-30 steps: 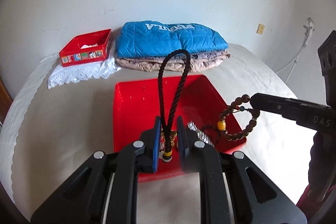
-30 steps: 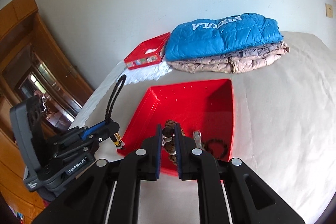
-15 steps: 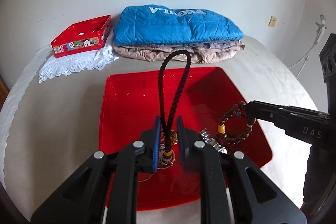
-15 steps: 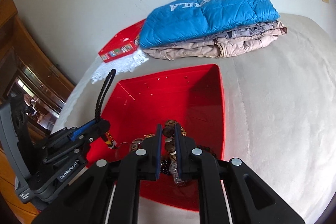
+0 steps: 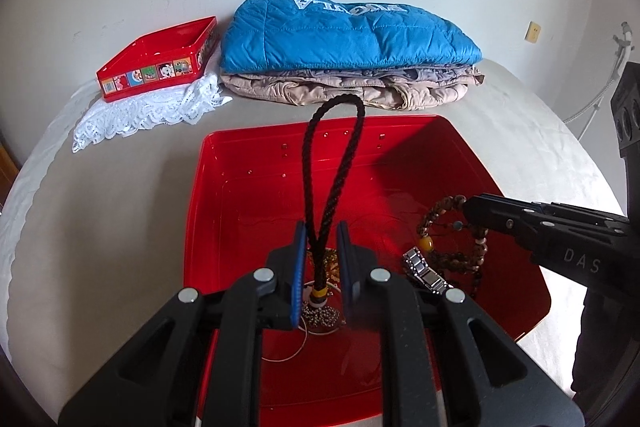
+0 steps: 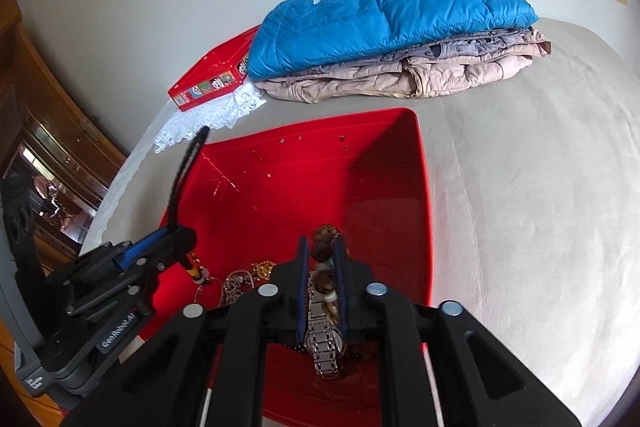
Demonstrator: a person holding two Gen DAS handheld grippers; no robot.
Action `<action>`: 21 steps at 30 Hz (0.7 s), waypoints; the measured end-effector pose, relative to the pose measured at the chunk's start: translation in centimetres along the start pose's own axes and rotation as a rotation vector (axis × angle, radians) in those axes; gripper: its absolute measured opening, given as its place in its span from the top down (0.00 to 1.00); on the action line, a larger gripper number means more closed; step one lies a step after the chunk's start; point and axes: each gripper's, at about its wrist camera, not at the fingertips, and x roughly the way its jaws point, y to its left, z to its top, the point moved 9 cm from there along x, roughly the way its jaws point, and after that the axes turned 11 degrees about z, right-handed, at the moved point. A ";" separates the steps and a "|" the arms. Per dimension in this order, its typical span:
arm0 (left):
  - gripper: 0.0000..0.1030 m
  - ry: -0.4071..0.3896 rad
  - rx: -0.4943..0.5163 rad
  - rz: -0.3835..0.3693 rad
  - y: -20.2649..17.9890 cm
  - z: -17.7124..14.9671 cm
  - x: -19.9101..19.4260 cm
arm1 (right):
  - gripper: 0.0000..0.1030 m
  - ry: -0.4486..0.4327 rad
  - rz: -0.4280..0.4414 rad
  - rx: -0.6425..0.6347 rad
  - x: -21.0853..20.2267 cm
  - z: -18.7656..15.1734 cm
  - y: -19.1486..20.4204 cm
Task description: Organize jewelry
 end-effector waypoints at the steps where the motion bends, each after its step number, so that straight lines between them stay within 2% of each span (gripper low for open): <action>1: 0.85 0.005 0.003 0.003 0.0 0.0 0.1 | 0.75 -0.007 -0.002 -0.003 -0.1 0.1 0.1; 2: 0.78 0.006 0.004 0.006 0.0 0.0 0.2 | 0.71 -0.011 -0.009 -0.008 -0.2 0.1 0.1; 3: 0.60 0.005 0.002 0.014 0.2 0.0 0.2 | 0.71 -0.017 -0.018 -0.016 -0.3 0.2 0.1; 4: 0.54 -0.003 -0.002 0.024 0.3 0.1 0.1 | 0.71 -0.021 -0.020 -0.020 -0.5 0.2 0.2; 6: 0.51 -0.027 0.001 0.044 0.6 0.4 -0.2 | 0.71 -0.030 -0.017 -0.021 -0.8 0.3 0.3; 10: 0.50 -0.042 0.000 0.040 0.7 0.6 -1.1 | 0.70 -0.045 -0.040 -0.029 -1.5 0.4 0.4; 15: 0.41 -0.058 -0.015 0.043 1.1 0.6 -2.3 | 0.51 -0.071 -0.089 -0.040 -2.5 0.4 0.5; 17: 0.38 -0.066 -0.024 0.047 1.4 0.5 -3.0 | 0.50 -0.081 -0.111 -0.054 -2.9 0.4 0.6; 21: 0.28 -0.062 -0.040 0.052 1.9 0.2 -3.9 | 0.31 -0.092 -0.144 -0.080 -3.9 0.1 1.0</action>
